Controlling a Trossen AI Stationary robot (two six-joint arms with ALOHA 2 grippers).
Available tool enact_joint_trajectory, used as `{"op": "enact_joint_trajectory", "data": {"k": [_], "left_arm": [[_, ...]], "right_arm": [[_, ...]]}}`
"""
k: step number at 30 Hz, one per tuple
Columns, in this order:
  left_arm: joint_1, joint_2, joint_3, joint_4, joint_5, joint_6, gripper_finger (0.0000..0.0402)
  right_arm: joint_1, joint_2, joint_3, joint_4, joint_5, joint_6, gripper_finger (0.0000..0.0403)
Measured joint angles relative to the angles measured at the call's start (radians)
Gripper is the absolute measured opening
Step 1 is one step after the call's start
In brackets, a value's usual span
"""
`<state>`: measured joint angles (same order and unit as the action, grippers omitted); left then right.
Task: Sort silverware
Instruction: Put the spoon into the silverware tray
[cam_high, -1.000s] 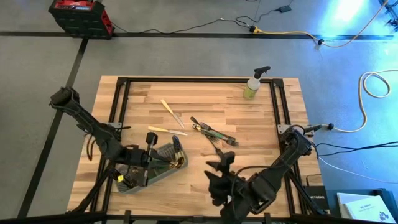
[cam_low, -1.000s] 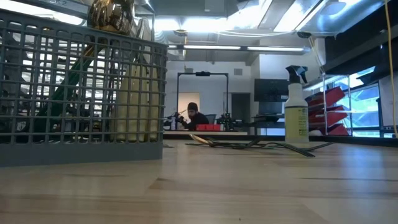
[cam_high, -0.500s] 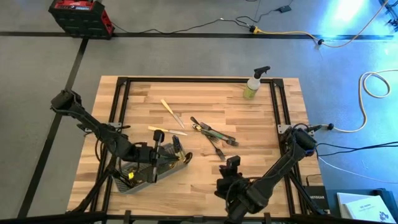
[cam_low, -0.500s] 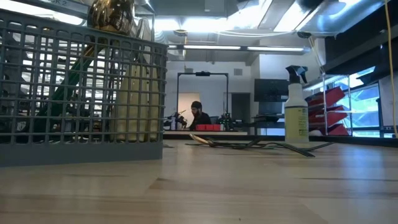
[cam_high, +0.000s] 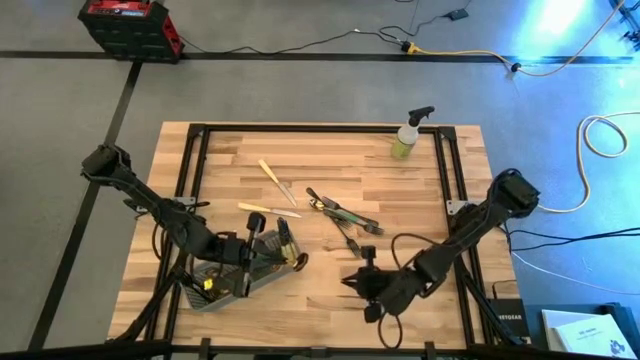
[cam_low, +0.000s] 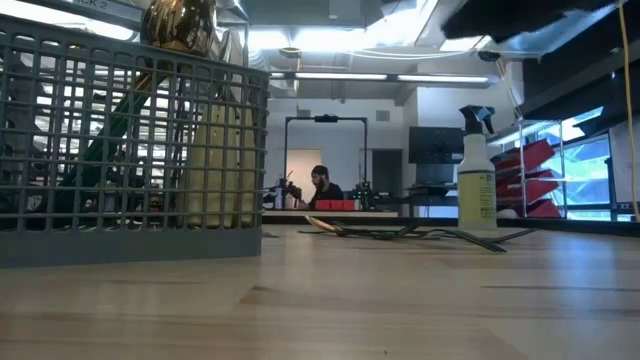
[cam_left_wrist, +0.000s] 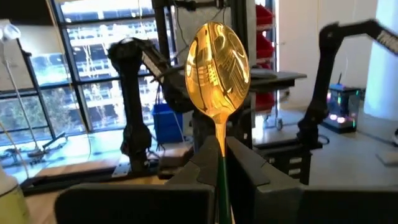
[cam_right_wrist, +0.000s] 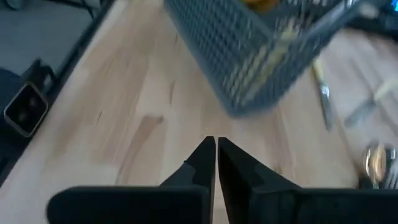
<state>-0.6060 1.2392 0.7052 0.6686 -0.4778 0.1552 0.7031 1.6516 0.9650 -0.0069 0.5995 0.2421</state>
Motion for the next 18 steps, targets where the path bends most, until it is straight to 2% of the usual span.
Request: {"op": "enact_joint_trajectory", "data": {"k": [3,5,8,10,12,18], "left_arm": [[0.003,0.0,-0.036,0.015,-0.003,-0.017,0.0],[0.01,0.0,-0.068,0.045,-0.002,-0.022,0.0],[0.018,0.0,-0.129,0.136,-0.003,-0.026,0.0],[0.019,0.0,-0.172,0.207,-0.004,-0.025,0.0],[0.02,0.0,-0.208,0.269,-0.004,-0.022,0.0],[0.021,0.0,-0.257,0.326,0.001,-0.009,0.0]], "right_arm": [[0.002,0.001,-0.008,0.112,0.075,-0.119,0.0],[0.004,0.001,-0.007,0.187,0.162,-0.183,0.0],[0.003,-0.007,-0.007,0.269,0.326,-0.273,0.0],[-0.004,-0.023,-0.007,0.318,0.371,-0.319,0.0],[-0.014,-0.038,-0.007,0.372,0.351,-0.35,0.0],[-0.053,-0.047,-0.007,0.583,0.179,-0.432,0.0]]}}
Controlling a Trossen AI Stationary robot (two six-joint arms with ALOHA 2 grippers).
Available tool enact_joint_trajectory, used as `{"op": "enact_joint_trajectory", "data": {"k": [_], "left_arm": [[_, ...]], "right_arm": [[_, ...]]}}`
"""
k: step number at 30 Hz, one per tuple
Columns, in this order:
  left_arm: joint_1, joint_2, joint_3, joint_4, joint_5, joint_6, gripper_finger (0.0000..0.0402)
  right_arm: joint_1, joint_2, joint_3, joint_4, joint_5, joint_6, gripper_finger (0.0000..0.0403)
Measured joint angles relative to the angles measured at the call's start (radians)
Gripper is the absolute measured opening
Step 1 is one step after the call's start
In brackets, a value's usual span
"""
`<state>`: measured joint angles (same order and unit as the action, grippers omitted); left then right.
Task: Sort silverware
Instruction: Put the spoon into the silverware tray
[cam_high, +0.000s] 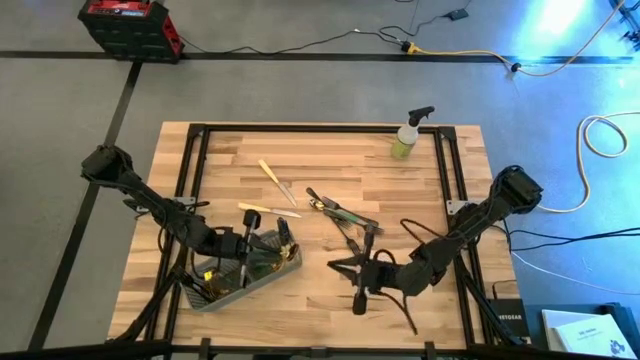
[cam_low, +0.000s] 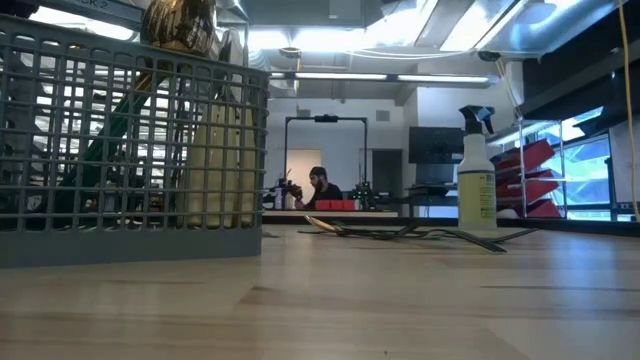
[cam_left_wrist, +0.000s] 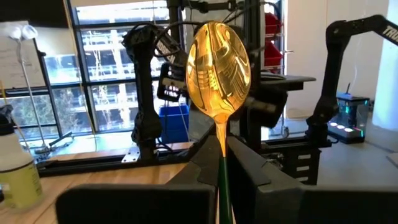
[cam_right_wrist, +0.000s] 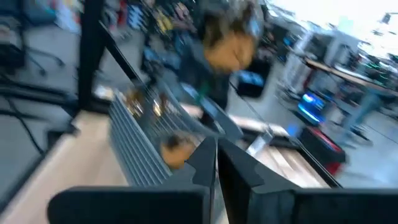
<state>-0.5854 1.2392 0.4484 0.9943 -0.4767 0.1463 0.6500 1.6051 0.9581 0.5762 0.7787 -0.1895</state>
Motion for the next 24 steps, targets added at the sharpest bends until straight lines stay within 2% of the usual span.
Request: {"op": "enact_joint_trajectory", "data": {"k": [5,12,17,24], "left_arm": [[0.0,0.0,0.0,-0.015,0.001,0.001,0.0],[0.0,0.0,0.0,-0.047,0.002,-0.011,0.0],[0.0,0.0,0.0,-0.042,0.003,-0.01,0.0],[-0.001,0.0,0.0,-0.042,0.036,-0.015,0.0]], "right_arm": [[-0.053,0.0,0.001,0.072,-0.132,0.001,0.0],[-0.107,0.001,0.001,0.111,-0.179,0.003,0.0],[-0.144,0.002,0.003,0.136,-0.317,0.054,0.0],[-0.162,0.004,0.006,0.167,-0.342,0.08,0.0]]}}
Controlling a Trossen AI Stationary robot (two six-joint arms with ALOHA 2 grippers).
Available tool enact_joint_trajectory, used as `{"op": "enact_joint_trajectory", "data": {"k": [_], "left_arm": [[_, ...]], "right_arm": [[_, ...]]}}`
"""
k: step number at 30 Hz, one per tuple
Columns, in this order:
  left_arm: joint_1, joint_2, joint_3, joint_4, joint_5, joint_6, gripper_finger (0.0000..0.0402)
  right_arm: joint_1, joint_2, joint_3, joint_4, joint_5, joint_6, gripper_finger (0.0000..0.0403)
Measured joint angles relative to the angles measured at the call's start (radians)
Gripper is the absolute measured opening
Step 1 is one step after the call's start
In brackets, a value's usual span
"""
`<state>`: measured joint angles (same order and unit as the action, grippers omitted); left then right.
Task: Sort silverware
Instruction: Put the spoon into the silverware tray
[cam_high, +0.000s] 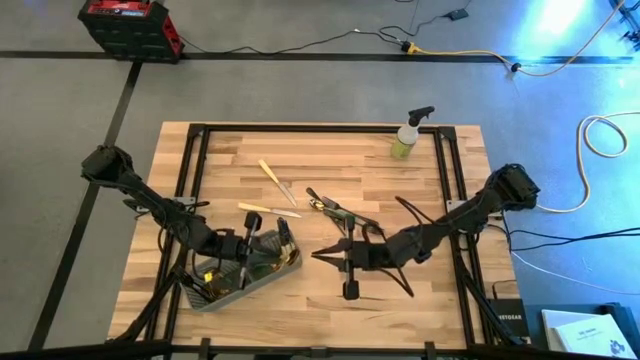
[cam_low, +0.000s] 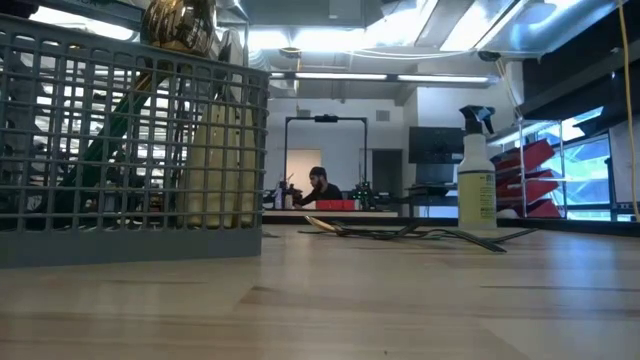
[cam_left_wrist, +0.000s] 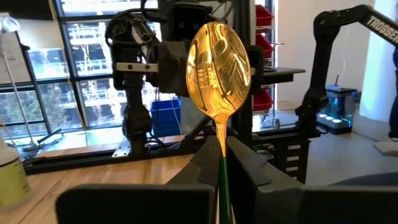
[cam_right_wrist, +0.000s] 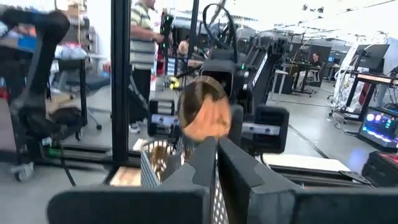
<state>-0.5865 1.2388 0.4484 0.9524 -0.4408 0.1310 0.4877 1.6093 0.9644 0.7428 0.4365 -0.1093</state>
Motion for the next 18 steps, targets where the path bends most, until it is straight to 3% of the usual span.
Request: {"op": "enact_joint_trajectory", "data": {"k": [18], "left_arm": [[0.0,0.0,0.0,0.0,0.005,0.007,0.0]], "right_arm": [[-0.013,0.111,0.171,-0.117,-0.004,-0.016,0.0]]}}
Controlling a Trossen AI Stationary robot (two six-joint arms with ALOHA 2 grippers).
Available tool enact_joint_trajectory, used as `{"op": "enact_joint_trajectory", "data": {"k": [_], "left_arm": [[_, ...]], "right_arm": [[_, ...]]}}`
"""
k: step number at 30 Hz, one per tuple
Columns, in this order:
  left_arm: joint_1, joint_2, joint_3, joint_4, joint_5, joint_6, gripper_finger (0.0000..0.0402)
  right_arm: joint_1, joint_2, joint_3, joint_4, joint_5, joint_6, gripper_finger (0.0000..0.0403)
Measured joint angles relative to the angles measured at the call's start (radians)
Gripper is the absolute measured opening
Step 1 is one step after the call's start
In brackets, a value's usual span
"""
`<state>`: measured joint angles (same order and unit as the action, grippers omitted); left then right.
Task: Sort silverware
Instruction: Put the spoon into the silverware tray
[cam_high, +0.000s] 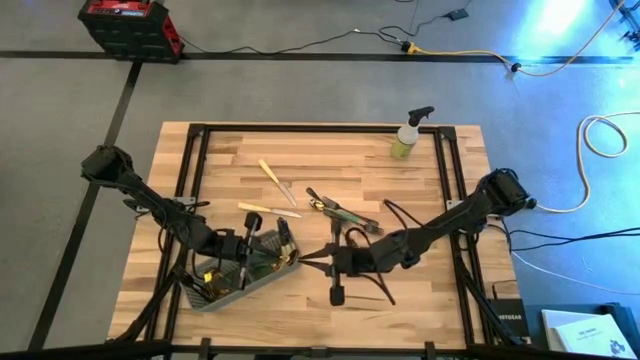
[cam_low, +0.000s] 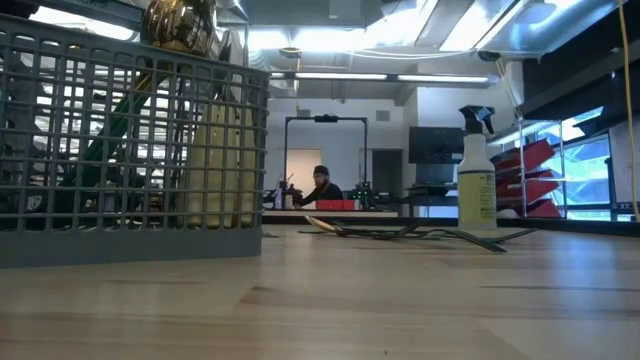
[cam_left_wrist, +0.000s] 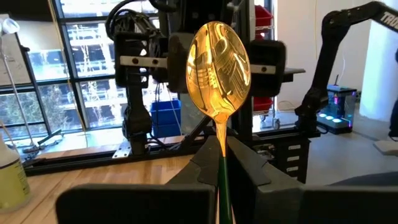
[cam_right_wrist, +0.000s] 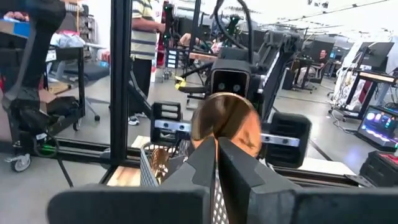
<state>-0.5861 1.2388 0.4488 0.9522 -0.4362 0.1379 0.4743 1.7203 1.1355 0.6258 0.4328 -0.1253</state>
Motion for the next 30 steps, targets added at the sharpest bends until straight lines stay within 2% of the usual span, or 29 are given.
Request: {"op": "enact_joint_trajectory", "data": {"k": [17,30], "left_arm": [[-0.001,0.0,0.0,-0.024,0.004,-0.003,0.0001],[-0.027,0.0,0.0,-0.114,0.009,-0.007,0.0]], "right_arm": [[-0.043,0.015,0.052,-0.047,-0.045,-0.012,0.0],[-0.048,0.019,0.052,-0.107,-0.131,0.001,0.0]]}}
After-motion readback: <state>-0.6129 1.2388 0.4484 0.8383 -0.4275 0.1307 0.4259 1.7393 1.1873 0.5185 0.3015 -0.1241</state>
